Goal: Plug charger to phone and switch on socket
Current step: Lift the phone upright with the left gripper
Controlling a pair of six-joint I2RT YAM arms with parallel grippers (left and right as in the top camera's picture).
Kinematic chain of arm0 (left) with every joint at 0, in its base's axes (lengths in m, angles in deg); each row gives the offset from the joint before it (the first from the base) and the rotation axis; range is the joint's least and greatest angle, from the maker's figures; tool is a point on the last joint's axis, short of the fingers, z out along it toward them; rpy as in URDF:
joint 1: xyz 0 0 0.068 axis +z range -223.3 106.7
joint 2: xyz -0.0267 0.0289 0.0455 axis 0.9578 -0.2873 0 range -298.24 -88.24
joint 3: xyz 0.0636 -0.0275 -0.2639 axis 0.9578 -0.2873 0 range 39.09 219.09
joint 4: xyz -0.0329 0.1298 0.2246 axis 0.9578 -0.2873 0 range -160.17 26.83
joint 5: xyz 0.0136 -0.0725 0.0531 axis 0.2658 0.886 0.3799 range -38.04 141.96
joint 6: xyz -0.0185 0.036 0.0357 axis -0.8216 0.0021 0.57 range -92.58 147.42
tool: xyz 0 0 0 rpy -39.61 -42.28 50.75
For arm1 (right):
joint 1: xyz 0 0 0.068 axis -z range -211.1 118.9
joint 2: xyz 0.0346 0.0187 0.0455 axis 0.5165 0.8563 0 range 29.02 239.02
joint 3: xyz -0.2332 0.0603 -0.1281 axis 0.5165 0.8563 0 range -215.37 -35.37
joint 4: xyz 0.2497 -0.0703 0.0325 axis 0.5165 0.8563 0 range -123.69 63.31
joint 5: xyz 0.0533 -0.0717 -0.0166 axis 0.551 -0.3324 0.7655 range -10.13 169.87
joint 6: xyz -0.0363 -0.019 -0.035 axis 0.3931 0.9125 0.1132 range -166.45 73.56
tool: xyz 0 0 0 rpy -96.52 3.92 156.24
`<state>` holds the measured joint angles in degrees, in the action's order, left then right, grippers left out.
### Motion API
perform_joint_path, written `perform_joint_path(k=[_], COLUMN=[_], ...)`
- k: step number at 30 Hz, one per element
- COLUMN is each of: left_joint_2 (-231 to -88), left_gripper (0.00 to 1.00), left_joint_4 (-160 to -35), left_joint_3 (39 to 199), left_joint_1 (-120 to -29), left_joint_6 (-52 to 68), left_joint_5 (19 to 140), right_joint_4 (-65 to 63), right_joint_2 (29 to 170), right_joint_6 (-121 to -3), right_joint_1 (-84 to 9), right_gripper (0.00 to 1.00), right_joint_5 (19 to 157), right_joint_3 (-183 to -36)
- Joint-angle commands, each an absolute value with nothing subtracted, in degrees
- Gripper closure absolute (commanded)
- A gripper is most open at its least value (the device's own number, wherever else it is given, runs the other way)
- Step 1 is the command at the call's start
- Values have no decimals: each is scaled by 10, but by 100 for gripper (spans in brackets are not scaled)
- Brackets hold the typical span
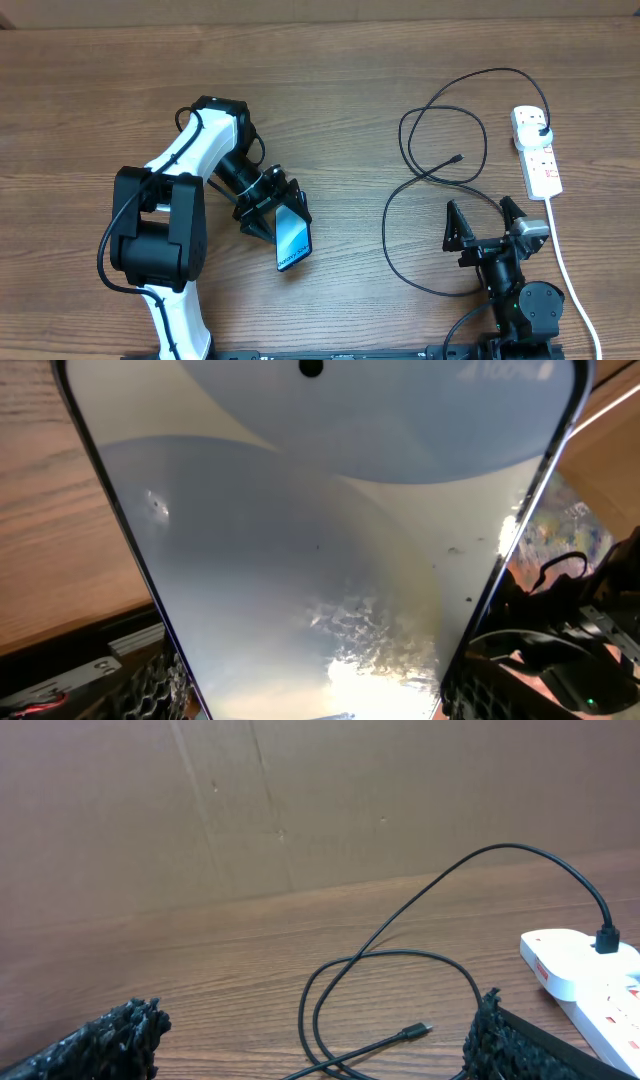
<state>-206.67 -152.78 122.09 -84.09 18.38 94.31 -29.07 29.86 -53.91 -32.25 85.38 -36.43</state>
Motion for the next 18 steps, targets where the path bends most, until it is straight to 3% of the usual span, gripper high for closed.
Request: perform_joint_path(k=[1, 18], left_joint_2=[-2070, -2070], left_gripper=[49, 50], left_joint_4=[-1540, -1549], left_joint_3=[1235, 1235], left_joint_1=[-842, -842], left_joint_6=[200, 202], left_joint_5=[970, 970], right_joint_4=[-293, -293], right_joint_2=[292, 292], right_joint_6=[-536, -536], right_joint_1=[-321, -321], right_gripper=[0, 0], right_joint_5=[850, 851], right_joint_3=[-358, -358])
